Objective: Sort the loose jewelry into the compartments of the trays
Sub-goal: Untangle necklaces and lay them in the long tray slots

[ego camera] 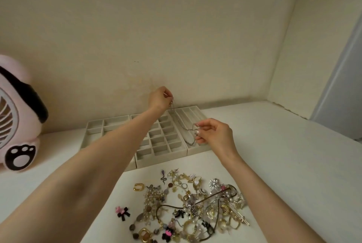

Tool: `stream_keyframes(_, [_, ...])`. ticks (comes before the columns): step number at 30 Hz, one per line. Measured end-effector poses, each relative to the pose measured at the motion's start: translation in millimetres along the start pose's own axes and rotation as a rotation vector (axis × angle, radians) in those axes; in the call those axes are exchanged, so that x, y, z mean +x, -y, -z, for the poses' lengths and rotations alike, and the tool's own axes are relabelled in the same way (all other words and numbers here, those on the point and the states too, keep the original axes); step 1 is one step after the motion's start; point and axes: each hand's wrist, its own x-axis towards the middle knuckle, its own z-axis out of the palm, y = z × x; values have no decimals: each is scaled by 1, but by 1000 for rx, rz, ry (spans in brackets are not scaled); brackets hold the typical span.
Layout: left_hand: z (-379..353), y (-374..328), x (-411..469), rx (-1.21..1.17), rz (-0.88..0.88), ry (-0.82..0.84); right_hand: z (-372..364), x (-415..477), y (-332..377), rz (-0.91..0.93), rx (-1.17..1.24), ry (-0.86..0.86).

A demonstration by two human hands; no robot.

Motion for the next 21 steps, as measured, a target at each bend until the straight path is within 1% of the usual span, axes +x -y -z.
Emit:
stream_keyframes(6, [-8, 17, 6, 102, 10, 90, -5, 2, -7, 44, -180, 40])
stream_keyframes(14, [-2, 20, -4, 177, -14, 164, -7, -1, -3, 70, -247, 81])
stream_keyframes(17, [4, 15, -9, 206, -39, 176, -6, -3, -1, 99, -312, 93])
stream_keyframes(21, [16, 8, -22, 214, -91, 184, -5, -6, 0, 115, -314, 108])
